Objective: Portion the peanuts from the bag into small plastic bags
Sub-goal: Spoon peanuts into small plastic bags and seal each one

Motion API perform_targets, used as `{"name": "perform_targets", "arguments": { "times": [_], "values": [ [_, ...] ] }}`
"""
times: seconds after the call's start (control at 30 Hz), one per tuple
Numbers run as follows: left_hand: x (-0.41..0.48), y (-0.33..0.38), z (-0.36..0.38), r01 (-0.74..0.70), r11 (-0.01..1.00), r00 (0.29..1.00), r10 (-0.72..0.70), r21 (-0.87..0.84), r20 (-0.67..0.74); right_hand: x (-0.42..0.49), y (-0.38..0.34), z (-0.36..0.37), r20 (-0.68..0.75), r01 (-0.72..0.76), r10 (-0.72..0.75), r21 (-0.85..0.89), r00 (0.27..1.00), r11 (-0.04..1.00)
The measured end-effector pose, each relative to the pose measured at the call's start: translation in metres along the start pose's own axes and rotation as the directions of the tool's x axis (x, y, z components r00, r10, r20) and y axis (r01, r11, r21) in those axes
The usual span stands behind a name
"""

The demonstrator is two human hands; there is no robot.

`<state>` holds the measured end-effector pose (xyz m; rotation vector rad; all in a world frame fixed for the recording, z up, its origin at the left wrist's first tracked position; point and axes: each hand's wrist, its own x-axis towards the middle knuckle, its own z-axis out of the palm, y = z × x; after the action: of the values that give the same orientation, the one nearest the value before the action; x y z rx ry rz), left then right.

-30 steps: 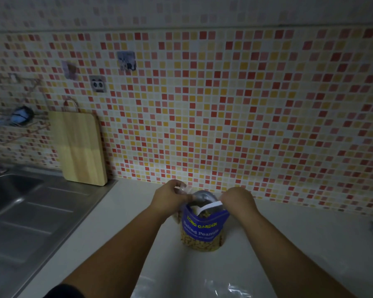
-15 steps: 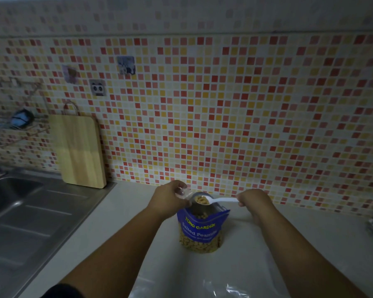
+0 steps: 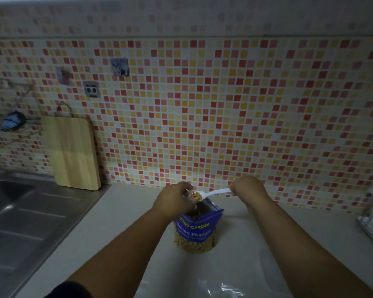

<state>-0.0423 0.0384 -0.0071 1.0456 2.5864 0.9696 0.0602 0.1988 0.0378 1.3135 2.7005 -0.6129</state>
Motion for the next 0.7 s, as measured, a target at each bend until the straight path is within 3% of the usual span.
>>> {"name": "perform_targets", "arguments": {
  "times": [0.07, 0.1, 0.2, 0.33, 0.47, 0.57, 0.63, 0.7],
  "values": [
    [0.000, 0.001, 0.002, -0.005, 1.000, 1.000, 0.005, -0.012, -0.003, -0.005, 0.002, 0.000, -0.116, 0.116, -0.095, 0.193, 0.989, 0.974],
    [0.000, 0.002, 0.003, -0.010, 1.000, 1.000, 0.010, -0.020, -0.005, -0.012, -0.001, -0.004, -0.163, 0.158, -0.130, 0.174, 0.978, 0.972],
    [0.001, 0.006, 0.005, -0.015, 0.995, 1.000, 0.012, -0.094, -0.028, -0.026, -0.022, -0.015, -0.238, 0.314, -0.304, 0.002, 0.922, 0.950],
    [0.002, 0.010, 0.007, 0.006, 0.964, 0.993, -0.038, -0.265, -0.115, -0.055, -0.062, -0.030, -0.177, 0.416, -0.493, -0.344, 0.852, 0.842],
    [0.002, 0.010, 0.006, 0.023, 0.898, 0.977, -0.113, -0.439, -0.180, -0.075, -0.071, -0.040, -0.276, 0.566, -0.747, -0.510, 0.605, 0.647],
    [0.002, 0.007, 0.002, 0.036, 0.870, 0.970, -0.149, -0.492, -0.192, -0.078, -0.065, -0.049, -0.379, 0.571, -0.747, -0.485, 0.546, 0.663],
    [0.001, 0.003, 0.000, 0.049, 0.852, 0.967, -0.170, -0.522, -0.187, -0.074, -0.059, -0.055, -0.505, 0.543, -0.648, -0.361, 0.570, 0.758],
    [0.000, -0.002, -0.001, 0.058, 0.836, 0.964, -0.188, -0.546, -0.186, -0.062, -0.049, -0.054, -0.572, 0.462, -0.506, -0.235, 0.645, 0.855]
  ]
}}
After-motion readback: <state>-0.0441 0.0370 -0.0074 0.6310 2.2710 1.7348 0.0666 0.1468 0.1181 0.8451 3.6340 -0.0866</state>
